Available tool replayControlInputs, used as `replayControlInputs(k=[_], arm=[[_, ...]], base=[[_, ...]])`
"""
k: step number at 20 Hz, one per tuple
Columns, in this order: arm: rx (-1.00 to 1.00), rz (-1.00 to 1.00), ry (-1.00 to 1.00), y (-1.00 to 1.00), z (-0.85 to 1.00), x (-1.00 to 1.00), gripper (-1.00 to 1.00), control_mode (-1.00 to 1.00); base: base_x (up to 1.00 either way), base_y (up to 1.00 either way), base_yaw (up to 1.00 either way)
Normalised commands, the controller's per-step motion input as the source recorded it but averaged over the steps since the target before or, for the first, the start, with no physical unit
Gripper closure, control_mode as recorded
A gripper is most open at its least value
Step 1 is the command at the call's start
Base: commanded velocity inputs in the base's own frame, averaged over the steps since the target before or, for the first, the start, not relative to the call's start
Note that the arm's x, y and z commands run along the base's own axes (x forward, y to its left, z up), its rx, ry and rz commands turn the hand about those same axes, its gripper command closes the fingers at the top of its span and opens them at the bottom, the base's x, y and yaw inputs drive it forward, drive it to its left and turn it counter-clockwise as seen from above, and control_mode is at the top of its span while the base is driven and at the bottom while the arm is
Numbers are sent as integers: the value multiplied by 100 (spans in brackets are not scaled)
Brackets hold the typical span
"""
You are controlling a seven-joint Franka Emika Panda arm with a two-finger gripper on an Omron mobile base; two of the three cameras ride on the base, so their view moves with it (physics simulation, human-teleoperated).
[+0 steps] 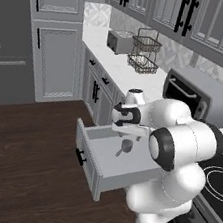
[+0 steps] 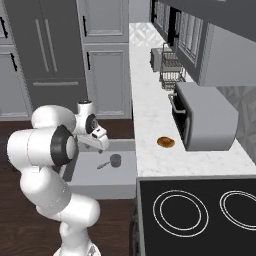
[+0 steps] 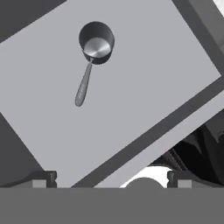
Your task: Pick the measuring cup from the drawer and place it on the counter.
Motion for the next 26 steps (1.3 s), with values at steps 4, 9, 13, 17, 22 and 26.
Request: replayControlInputs(k=[4,9,13,17,22,26], arm=[[0,0,0,1,-50,17,-100,-100],[0,0,2,0,-56,28,-100,-100],[0,0,11,-4,-43,38,-100,-100],[0,0,2,-5,-42,36,-100,-100],[0,0,1,0,-27,52,-100,-100],[0,0,0,0,-35,44,-100,-100]], base=[[0,0,0],[0,0,0],[0,0,0],[0,0,0],[0,0,0],[0,0,0]])
